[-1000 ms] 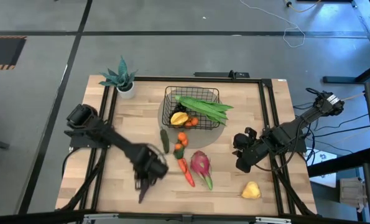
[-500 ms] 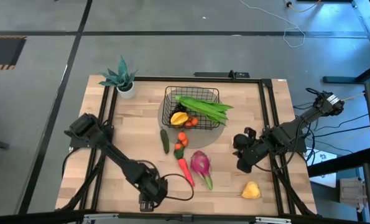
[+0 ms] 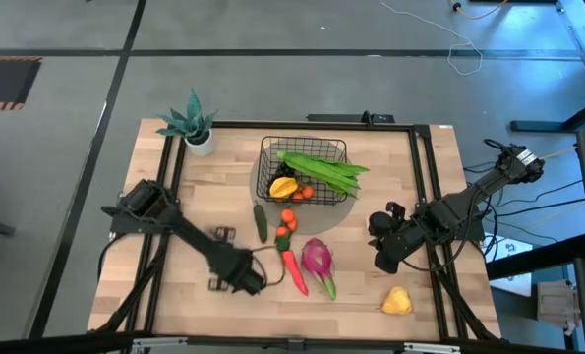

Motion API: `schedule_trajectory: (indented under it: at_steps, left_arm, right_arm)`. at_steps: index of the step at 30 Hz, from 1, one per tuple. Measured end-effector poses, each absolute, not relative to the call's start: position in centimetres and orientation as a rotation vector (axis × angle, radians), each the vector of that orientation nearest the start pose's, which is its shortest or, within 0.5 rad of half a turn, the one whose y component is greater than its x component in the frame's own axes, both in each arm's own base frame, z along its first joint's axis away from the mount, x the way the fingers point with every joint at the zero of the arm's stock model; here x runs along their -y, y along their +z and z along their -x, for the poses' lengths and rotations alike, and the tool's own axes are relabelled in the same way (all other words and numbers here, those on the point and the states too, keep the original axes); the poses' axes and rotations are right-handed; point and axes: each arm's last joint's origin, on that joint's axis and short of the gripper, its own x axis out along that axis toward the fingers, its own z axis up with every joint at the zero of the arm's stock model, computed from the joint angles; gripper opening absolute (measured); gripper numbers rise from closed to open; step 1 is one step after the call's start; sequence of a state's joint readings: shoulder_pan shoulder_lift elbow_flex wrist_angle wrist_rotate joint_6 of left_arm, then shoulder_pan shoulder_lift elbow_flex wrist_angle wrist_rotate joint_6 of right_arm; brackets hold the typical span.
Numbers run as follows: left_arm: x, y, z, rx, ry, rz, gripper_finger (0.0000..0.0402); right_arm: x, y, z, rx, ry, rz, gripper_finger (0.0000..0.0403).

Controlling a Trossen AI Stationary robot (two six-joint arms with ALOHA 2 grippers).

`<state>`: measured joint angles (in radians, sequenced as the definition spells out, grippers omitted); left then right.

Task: Build produce basket
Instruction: Move the produce to the center of the table, then put the pear into the wire basket

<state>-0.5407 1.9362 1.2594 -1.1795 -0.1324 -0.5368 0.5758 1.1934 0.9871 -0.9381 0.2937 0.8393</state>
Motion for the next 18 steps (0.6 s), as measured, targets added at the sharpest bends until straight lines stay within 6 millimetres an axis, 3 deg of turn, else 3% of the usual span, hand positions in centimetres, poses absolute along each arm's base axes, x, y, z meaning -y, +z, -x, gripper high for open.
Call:
schedule_trajectory:
  at_steps: [3,7,12,18]
  left_arm:
    - [14.2,15.3,-28.9,-1.695,0.185,-0.224,0.0103]
    - [13.8,16.7,-30.3,-1.667,0.098,-0.212,0.0103]
    - [13.8,19.8,-29.8,-1.581,0.009,-0.246,0.0103]
    - [13.3,23.1,-27.6,-1.442,0.108,-0.238,0.0103]
  right_arm:
    - [-11.0,27.0,-18.4,-1.053,-0.211,-0.331,0.0119]
    - [-11.5,26.8,-17.9,-1.201,-0.175,-0.536,0.0119]
    - [-13.0,26.8,-16.7,-1.343,-0.191,-0.755,0.0119]
    - [-16.4,26.3,-14.7,-1.467,-0.283,-0.947,0.0120]
